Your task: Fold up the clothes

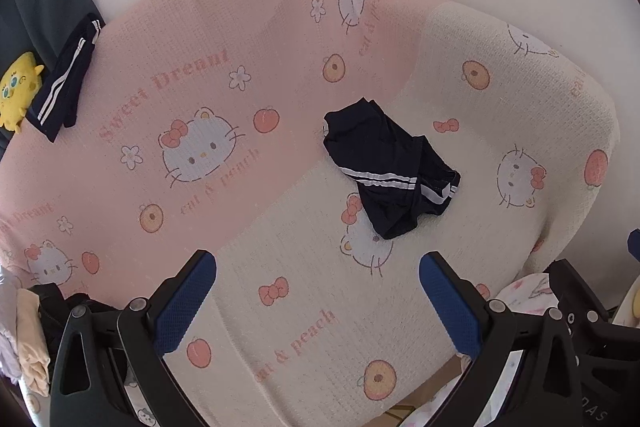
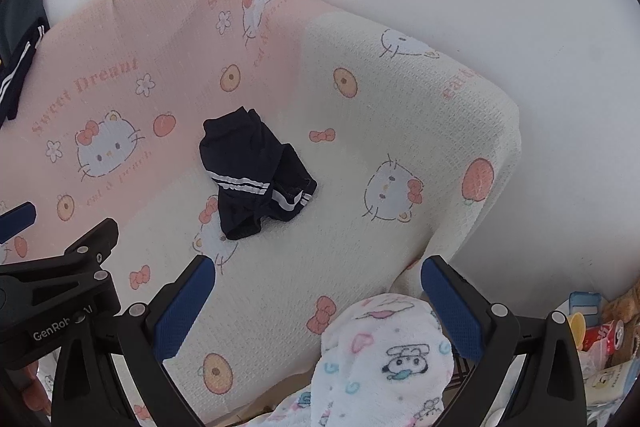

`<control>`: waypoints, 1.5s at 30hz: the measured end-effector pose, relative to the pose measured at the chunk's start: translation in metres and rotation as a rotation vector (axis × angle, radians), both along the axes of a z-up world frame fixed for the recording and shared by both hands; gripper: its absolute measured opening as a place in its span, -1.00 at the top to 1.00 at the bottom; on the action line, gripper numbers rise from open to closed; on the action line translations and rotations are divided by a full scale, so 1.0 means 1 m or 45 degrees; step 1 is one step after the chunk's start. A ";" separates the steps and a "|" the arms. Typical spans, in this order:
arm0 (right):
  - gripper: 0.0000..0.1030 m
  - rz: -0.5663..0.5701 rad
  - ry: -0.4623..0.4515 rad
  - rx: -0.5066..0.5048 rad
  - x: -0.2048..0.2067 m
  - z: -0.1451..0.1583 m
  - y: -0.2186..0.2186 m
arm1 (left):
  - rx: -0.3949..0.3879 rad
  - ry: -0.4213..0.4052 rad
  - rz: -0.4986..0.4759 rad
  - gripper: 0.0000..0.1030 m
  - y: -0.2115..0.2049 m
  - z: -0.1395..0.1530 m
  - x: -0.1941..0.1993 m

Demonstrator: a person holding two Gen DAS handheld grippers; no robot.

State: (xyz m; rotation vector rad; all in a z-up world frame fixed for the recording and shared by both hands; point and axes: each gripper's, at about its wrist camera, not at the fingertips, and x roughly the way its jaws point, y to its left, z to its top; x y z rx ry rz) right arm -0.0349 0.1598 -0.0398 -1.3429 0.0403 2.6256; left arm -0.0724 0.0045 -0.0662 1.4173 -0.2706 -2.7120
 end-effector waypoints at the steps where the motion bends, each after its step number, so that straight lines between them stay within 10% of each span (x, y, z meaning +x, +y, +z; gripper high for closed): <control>1: -0.99 0.000 -0.008 -0.001 -0.002 -0.003 0.000 | 0.002 -0.011 0.001 -1.00 0.001 -0.003 -0.003; 28: -0.99 -0.009 -0.268 -0.104 -0.075 -0.084 0.025 | 0.072 -0.315 0.051 -1.00 0.012 -0.097 -0.076; 45: -0.99 0.055 -0.301 -0.171 -0.136 -0.094 0.046 | 0.164 -0.289 0.031 -1.00 0.014 -0.141 -0.103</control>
